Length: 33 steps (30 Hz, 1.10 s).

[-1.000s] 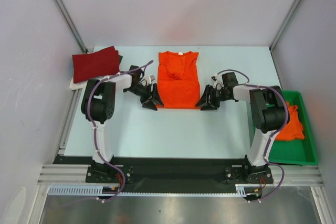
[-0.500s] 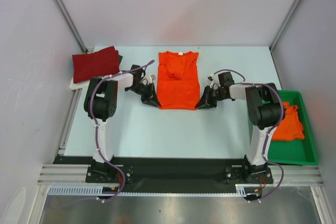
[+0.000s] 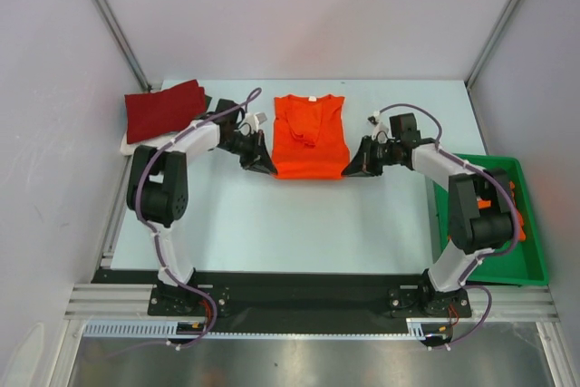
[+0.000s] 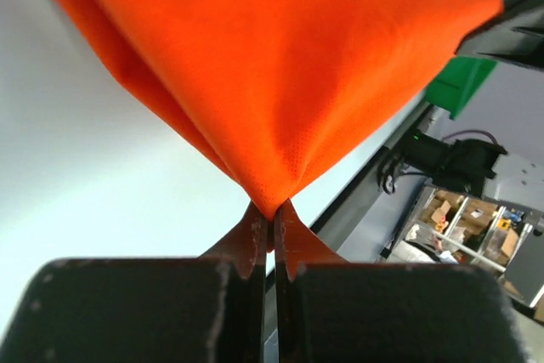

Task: Fold and stack the t-shirts
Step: Fold the tshirt

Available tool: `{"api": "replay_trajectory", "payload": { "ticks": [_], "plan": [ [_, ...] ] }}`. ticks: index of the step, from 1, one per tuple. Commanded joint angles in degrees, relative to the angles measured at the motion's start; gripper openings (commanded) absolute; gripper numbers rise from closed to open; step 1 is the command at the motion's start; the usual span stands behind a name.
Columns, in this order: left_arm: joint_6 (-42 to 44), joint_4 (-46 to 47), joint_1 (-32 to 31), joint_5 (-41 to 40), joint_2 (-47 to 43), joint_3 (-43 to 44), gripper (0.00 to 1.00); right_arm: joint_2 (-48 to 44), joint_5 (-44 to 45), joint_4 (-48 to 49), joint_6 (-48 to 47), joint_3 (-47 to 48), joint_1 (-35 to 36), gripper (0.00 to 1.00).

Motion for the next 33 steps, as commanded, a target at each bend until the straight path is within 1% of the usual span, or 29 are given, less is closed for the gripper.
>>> {"api": "replay_trajectory", "payload": {
  "ticks": [1, 5, 9, 11, 12, 13, 16, 17, 18, 19, 20, 21, 22, 23, 24, 25, 26, 27, 29, 30, 33],
  "plan": [
    [1.0, -0.3, -0.3, 3.2, -7.0, -2.1, 0.0, -4.9, -2.4, -3.4, -1.6, -1.1, -0.2, 0.0],
    [-0.5, 0.8, -0.4, 3.8, -9.5, -4.1, 0.01, -6.5, -2.6, -3.7, -1.6, -1.1, -0.2, 0.0],
    [-0.6, 2.2, -0.4, 3.3, -8.3, -3.8, 0.01, -4.1, -2.2, -1.4, -1.5, -0.4, -0.2, 0.0],
    [0.3, 1.8, -0.4, 2.4, -6.0, -1.3, 0.01, -2.6, -1.8, -0.9, -2.1, 1.9, -0.2, 0.0],
    [0.7, 1.2, -0.4, 1.9, -5.3, -0.1, 0.0, -0.3, -1.6, -1.2, -3.0, 3.2, -0.3, 0.0],
    [1.0, 0.9, -0.4, 1.5, -3.2, 1.3, 0.0, 0.8, -1.6, -1.2, -3.4, 6.8, -0.4, 0.0],
    [2.4, -0.2, -0.1, -0.1, 0.1, 9.7, 0.0, 7.0, -1.6, -2.1, -4.3, 14.5, -1.5, 0.0],
    [3.0, -0.3, 0.2, -1.0, 3.1, 15.5, 0.0, 8.8, -1.7, -2.2, -4.5, 20.7, -1.9, 0.0],
    [3.3, -0.1, 0.4, -1.4, 4.7, 18.9, 0.0, 13.0, -1.7, -2.3, -4.7, 24.6, -2.2, 0.0],
    [3.7, 0.0, 0.6, -2.1, 6.5, 22.5, 0.0, 15.3, -1.7, -2.1, -4.7, 28.2, -2.9, 0.0],
    [3.6, 0.1, 1.3, -2.9, 11.8, 30.9, 0.0, 17.7, -1.7, -1.7, -4.7, 36.4, -3.2, 0.0],
    [3.2, 0.9, 1.6, -4.0, 14.0, 35.2, 0.01, 20.9, -2.0, -1.8, -4.9, 40.9, -3.6, 0.0],
    [3.1, 2.2, 1.9, -4.5, 16.5, 39.0, 0.0, 27.3, -2.2, -2.1, -4.4, 45.5, -3.8, 0.0],
    [3.2, 3.8, 2.1, -5.8, 18.9, 46.8, 0.01, 31.1, -2.4, -1.7, -4.0, 55.1, -4.3, 0.0],
    [3.4, 4.7, 2.1, -9.2, 23.2, 50.3, 0.24, 34.1, -1.3, -1.3, -3.9, 59.4, -4.4, 0.12],
    [4.2, 5.4, 2.1, -11.3, 24.7, 52.8, 0.4, 40.0, 0.3, -2.4, -5.9, 64.7, -4.4, 0.25],
    [5.1, 5.6, 2.0, -13.3, 25.9, 56.5, 0.5, 42.4, 3.0, -5.9, -6.8, 72.7, -4.2, 0.47],
    [5.7, 5.9, 2.0, -14.6, 26.7, 57.2, 0.57, 44.0, 3.3, -6.8, -7.8, 75.0, -4.1, 0.52],
    [5.9, 5.9, 2.0, -15.9, 26.1, 55.5, 0.61, 43.1, 3.7, -5.8, -7.7, 73.7, -4.3, 0.59],
    [5.6, 5.8, 2.0, -16.4, 25.4, 54.1, 0.62, 41.9, 3.9, -4.2, -7.0, 70.1, -4.3, 0.59],
    [5.8, 4.7, 2.2, -17.8, 22.6, 48.9, 0.63, 38.1, 2.1, -2.9, -6.8, 65.0, -4.1, 0.61]
  ]
}}
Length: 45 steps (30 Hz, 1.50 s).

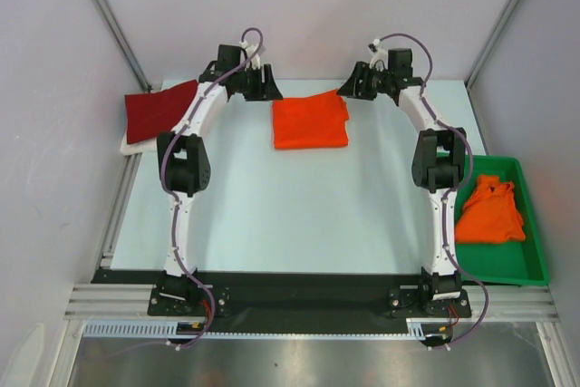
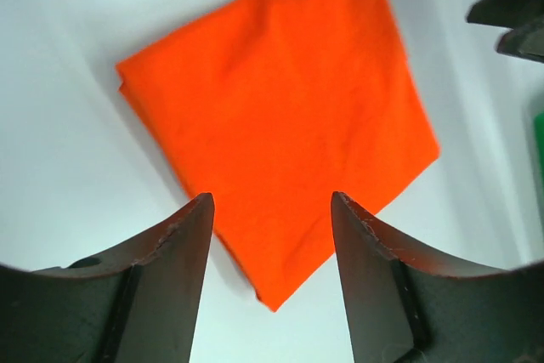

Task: Fold and stack the t-shirts
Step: Fold the tshirt, then neatly place the folded tshirt to the corner

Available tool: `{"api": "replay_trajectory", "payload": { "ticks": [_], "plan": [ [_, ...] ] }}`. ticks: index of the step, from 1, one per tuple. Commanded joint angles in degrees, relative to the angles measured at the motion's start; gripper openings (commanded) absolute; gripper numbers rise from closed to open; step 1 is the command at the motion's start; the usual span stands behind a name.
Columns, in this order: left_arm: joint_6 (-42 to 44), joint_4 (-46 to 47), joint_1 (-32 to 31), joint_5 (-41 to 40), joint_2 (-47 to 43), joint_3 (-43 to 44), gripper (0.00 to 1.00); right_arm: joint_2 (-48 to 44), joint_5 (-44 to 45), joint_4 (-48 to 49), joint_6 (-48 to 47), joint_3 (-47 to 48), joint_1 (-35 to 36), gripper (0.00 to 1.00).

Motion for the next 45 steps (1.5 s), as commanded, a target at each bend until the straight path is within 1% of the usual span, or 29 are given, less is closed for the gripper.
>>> {"api": "replay_trajectory", "payload": {
  "ticks": [1, 2, 5, 10, 16, 20, 22, 25, 28, 29, 32, 34, 36, 37, 38, 39, 41, 42, 45],
  "plan": [
    [1.7, -1.4, 0.1, -4.7, -3.5, -3.8, 0.63, -5.2, -1.1, 0.2, -0.8, -5.1, 0.6, 0.61],
    [2.2, -1.9, 0.6, -4.9, -3.5, -5.3, 0.63, -6.0, -2.2, 0.2, -0.7, -6.1, 0.6, 0.6],
    [2.3, -2.8, 1.1, -4.7, -2.9, -6.0, 0.66, -6.6, -3.5, 0.6, 0.3, -8.8, 1.0, 0.58],
    [1.5, -2.8, 1.3, -5.6, -1.2, -7.4, 0.7, -4.4, -4.6, 2.0, 2.0, -9.1, 2.6, 0.55],
    [-1.1, -2.3, 1.4, -4.9, 3.4, -3.9, 0.72, 1.1, -3.3, 1.4, 2.4, -4.6, 3.8, 0.55],
    [-2.1, -1.8, 1.6, -1.4, 6.4, -2.4, 0.78, 2.4, -1.6, 0.4, 2.1, -4.5, 3.8, 0.55],
    [-3.2, -0.8, 1.6, 0.3, 8.5, -1.5, 0.78, 2.5, -1.5, 0.2, 2.0, -5.4, 3.7, 0.56],
    [-4.6, 1.0, 1.5, 2.9, 10.7, -0.3, 0.72, 2.6, -1.7, 0.2, 2.3, -6.0, 3.1, 0.56],
    [-5.8, 3.1, 0.8, 6.5, 12.5, 0.1, 0.61, 3.0, -1.5, 0.2, 2.0, -6.3, 2.5, 0.56],
    [-6.2, 3.7, 0.6, 7.7, 13.0, 0.3, 0.54, 3.1, -1.3, 0.1, 1.8, -6.3, 2.4, 0.56],
    [-7.8, 5.7, -0.9, 11.3, 14.7, 0.8, 0.49, 3.4, -1.5, 0.1, 1.5, -6.5, 2.1, 0.56],
    [-9.0, 6.7, -2.0, 12.8, 15.4, 0.8, 0.47, 3.4, -1.6, 0.1, 1.3, -6.4, 2.0, 0.56],
    [-9.1, 7.2, -2.5, 13.7, 16.1, 1.0, 0.4, 2.9, -1.6, 0.2, 1.2, -6.1, 1.9, 0.56],
    [-9.0, 7.2, -2.9, 13.7, 16.1, 0.9, 0.35, 2.7, -1.6, 0.3, 0.9, -5.9, 1.8, 0.56],
    [-8.6, 6.9, -3.1, 13.8, 15.9, 0.8, 0.23, 2.3, -1.6, 0.1, 0.8, -5.8, 1.8, 0.56],
    [-8.3, 6.7, -3.2, 13.2, 14.9, 0.7, 0.17, 1.8, -1.6, 0.1, 0.5, -5.7, 1.6, 0.56],
    [-5.6, 4.9, -3.4, 12.2, 13.0, -0.2, 0.0, -0.9, -1.2, -0.8, -1.3, -5.9, 1.0, 0.56],
    [-4.4, 3.9, -3.5, 10.1, 10.4, -0.8, 0.01, -2.0, -0.8, -1.3, -2.1, -6.5, 0.8, 0.56],
    [3.1, -1.3, -3.4, 7.3, 6.1, -3.1, 0.0, -7.6, 1.5, -3.1, -5.7, -9.1, -0.5, 0.56]
  ]
}}
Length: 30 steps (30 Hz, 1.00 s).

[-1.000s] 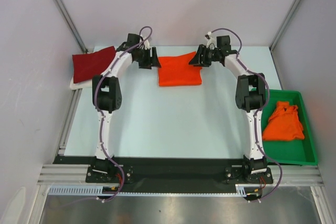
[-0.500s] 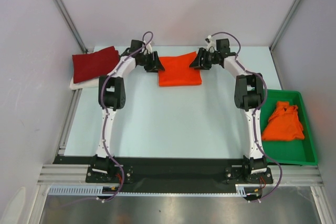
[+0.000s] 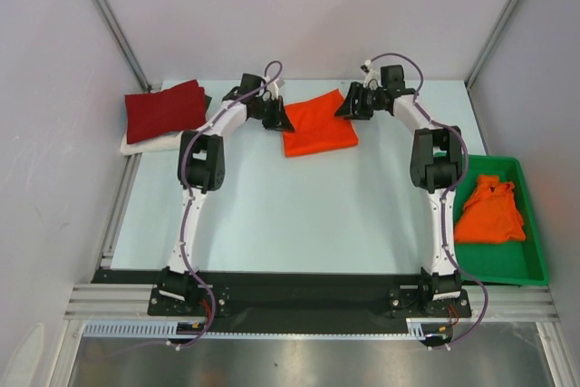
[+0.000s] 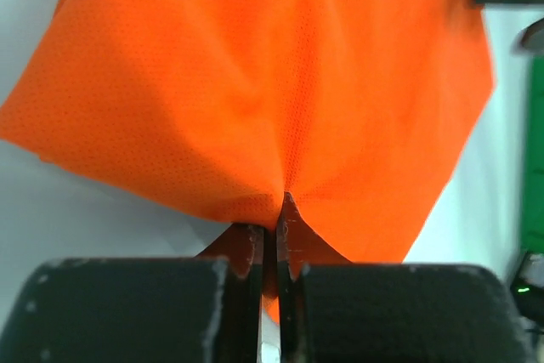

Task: Fold and stack the t-shirts
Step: Neatly place the folded tshirt to the corner

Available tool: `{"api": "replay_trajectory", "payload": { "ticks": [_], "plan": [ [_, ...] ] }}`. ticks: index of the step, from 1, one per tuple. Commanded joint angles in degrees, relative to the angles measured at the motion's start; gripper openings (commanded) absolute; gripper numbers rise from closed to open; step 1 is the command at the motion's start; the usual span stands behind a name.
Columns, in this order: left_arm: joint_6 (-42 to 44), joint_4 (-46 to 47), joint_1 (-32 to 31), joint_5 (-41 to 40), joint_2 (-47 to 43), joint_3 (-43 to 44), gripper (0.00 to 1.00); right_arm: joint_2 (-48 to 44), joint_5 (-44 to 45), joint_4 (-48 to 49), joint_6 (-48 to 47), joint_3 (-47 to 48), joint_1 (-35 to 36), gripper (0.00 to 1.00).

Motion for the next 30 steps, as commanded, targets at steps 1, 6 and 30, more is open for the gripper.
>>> {"api": "replay_trajectory", "payload": {
  "ticks": [1, 6, 30],
  "plan": [
    [11.3, -9.0, -0.2, -4.9, -9.7, -3.2, 0.0, -12.0, 4.2, -3.4, -6.1, -1.9, -2.0, 0.56],
    [21.0, -19.0, 1.6, -8.9, -17.5, -9.9, 0.0, -18.5, 6.7, -5.7, -11.0, -9.6, -4.6, 0.57],
    [36.0, -28.2, 6.6, -40.8, -28.7, -1.7, 0.0, -29.2, 1.9, -2.2, -4.2, -25.5, -8.0, 0.57]
  ]
}}
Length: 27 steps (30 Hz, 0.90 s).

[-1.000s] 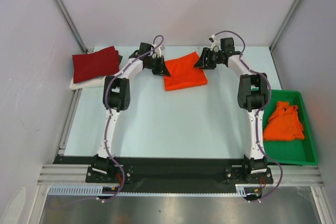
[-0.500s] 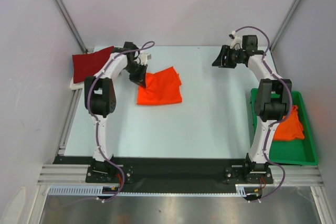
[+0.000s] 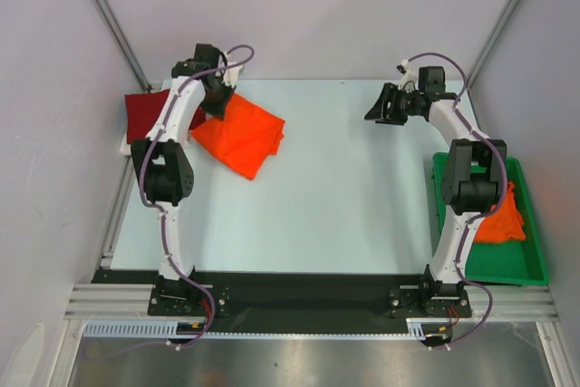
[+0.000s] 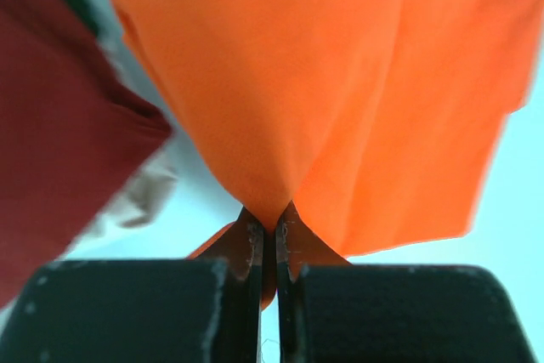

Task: Fold and stack the t-shirts
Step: Neatly place the folded tshirt to the corner

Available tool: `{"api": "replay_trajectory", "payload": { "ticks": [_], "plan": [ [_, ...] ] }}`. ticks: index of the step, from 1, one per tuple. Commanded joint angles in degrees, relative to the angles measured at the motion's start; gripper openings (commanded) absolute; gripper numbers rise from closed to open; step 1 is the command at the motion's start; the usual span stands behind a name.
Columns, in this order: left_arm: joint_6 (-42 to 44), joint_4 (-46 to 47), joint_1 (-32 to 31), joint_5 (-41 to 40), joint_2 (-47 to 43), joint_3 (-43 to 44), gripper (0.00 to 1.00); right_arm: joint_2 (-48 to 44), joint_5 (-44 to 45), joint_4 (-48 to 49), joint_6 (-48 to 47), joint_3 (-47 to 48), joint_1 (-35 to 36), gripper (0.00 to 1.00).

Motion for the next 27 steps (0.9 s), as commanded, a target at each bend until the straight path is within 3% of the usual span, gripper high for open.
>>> {"api": "replay_trajectory", "payload": {
  "ticks": [1, 10, 27],
  "plan": [
    [1.8, 2.4, -0.7, -2.8, -1.8, 11.2, 0.01, -4.4, -1.7, 1.6, 0.7, -1.3, -0.2, 0.57],
    [1.8, 5.3, -2.8, -7.8, 4.2, 22.1, 0.0, -7.7, -1.3, 2.3, 0.6, -5.0, -0.3, 0.58],
    [7.6, 15.7, 4.1, -24.7, 4.3, 23.8, 0.0, -12.0, -0.3, 4.5, 1.1, -10.3, -0.3, 0.59]
  ]
}}
